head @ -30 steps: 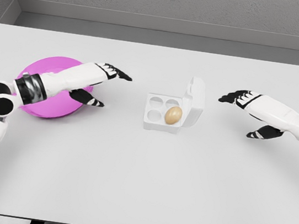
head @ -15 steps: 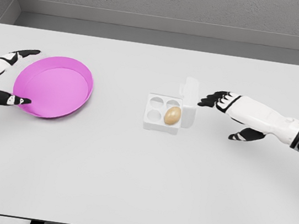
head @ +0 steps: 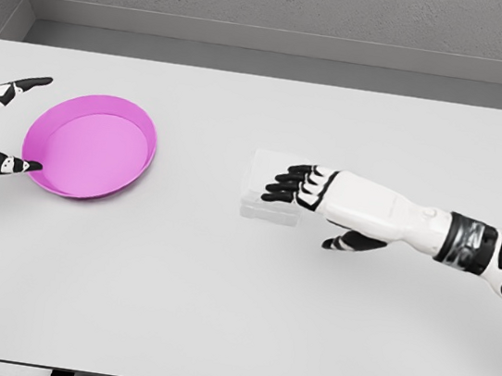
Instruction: Pack egg into the box and close the box lid
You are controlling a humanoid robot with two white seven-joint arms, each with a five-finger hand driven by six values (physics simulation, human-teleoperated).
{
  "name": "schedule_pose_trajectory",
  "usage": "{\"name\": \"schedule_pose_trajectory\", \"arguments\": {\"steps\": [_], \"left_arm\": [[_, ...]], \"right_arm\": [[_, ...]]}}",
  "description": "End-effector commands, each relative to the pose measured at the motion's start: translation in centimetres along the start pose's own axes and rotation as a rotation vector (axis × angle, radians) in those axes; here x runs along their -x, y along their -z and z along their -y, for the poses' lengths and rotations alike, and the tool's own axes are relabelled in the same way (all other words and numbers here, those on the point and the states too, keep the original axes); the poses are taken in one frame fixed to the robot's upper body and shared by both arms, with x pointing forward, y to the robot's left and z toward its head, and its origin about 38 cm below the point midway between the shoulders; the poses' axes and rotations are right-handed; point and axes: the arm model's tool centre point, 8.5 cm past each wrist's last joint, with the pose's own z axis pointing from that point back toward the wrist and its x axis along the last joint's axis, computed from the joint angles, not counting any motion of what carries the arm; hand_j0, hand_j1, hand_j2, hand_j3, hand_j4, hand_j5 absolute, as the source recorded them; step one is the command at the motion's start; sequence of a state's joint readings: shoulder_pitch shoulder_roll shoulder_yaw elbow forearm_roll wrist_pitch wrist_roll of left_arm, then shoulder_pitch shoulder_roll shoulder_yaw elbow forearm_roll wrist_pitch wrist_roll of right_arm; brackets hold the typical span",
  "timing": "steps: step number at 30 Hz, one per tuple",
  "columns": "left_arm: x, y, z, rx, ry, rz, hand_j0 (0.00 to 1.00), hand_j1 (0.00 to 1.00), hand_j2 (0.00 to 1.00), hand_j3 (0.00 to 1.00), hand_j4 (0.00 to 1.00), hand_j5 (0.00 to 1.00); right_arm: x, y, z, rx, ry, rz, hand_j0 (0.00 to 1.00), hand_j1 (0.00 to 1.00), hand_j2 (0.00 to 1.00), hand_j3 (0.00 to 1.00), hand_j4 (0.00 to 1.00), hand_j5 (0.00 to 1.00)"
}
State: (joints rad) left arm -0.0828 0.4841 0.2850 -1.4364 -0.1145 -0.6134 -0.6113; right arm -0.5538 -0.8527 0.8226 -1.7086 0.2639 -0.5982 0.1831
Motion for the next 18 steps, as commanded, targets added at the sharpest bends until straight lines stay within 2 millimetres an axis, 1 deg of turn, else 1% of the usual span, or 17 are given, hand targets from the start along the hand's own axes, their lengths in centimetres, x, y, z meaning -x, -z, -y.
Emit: {"name": "schedule_pose_trajectory", "arguments": {"steps": [1, 4, 6, 7, 8, 10, 11, 13, 15, 17, 18], "left_arm": [[0.0, 0.0, -0.1, -0.006, -0.006, 0.002, 1.0, 1.0, 1.0, 1.0, 1.0, 1.0], [0.0, 0.0, -0.1, -0.006, -0.006, 0.002, 1.0, 1.0, 1.0, 1.0, 1.0, 1.0], [0.0, 0.0, -0.1, -0.006, -0.006, 0.002, 1.0, 1.0, 1.0, 1.0, 1.0, 1.0], [0.0, 0.0, -0.1, -0.005, -0.005, 0.002, 1.0, 1.0, 1.0, 1.0, 1.0, 1.0], [0.0, 0.0, -0.1, -0.005, -0.005, 0.002, 1.0, 1.0, 1.0, 1.0, 1.0, 1.0], [0.0, 0.0, -0.1, -0.003, -0.003, 0.0, 1.0, 1.0, 1.0, 1.0, 1.0, 1.0], [0.0, 0.0, -0.1, -0.003, -0.003, 0.0, 1.0, 1.0, 1.0, 1.0, 1.0, 1.0], [0.0, 0.0, -0.1, -0.003, -0.003, 0.0, 1.0, 1.0, 1.0, 1.0, 1.0, 1.0], [0.1, 0.0, 0.3, 0.016, 0.004, -0.007, 1.0, 1.0, 1.0, 1.0, 1.0, 1.0], [0.0, -0.3, 0.7, 0.028, 0.01, -0.013, 1.0, 1.0, 1.0, 1.0, 1.0, 1.0], [0.0, -0.5, 1.0, 0.034, 0.007, -0.017, 1.0, 1.0, 1.0, 1.0, 1.0, 1.0]], "right_arm": [[-0.7, 0.3, 0.3, 0.009, -0.004, 0.026, 1.0, 1.0, 1.0, 1.0, 1.0, 1.0], [-1.0, 1.0, 0.3, 0.018, -0.004, 0.047, 1.0, 1.0, 1.0, 1.0, 1.0, 1.0], [-0.6, 0.2, 1.1, 0.022, -0.021, 0.029, 1.0, 1.0, 1.0, 1.0, 1.0, 1.0], [0.3, -1.7, 2.5, 0.027, -0.055, -0.023, 1.0, 1.0, 1.0, 1.0, 1.0, 1.0], [0.7, -2.8, 3.3, 0.03, -0.077, -0.052, 1.0, 1.0, 1.0, 1.0, 1.0, 1.0], [2.4, -6.8, 3.6, -0.017, -0.081, -0.163, 1.0, 1.0, 1.0, 1.0, 1.0, 1.0], [3.7, -8.3, 3.5, -0.016, -0.072, -0.223, 1.0, 1.0, 1.0, 1.0, 1.0, 1.0], [6.1, -10.8, 3.3, -0.01, -0.051, -0.325, 1.0, 1.0, 1.0, 1.0, 1.0, 1.0], [7.0, -11.8, 3.1, -0.012, -0.04, -0.365, 1.0, 1.0, 1.0, 1.0, 1.0, 1.0], [7.2, -12.3, 3.9, 0.007, -0.054, -0.382, 1.0, 1.0, 1.0, 1.0, 1.0, 1.0], [7.2, -12.4, 3.9, 0.008, -0.054, -0.383, 1.0, 1.0, 1.0, 1.0, 1.0, 1.0]]}}
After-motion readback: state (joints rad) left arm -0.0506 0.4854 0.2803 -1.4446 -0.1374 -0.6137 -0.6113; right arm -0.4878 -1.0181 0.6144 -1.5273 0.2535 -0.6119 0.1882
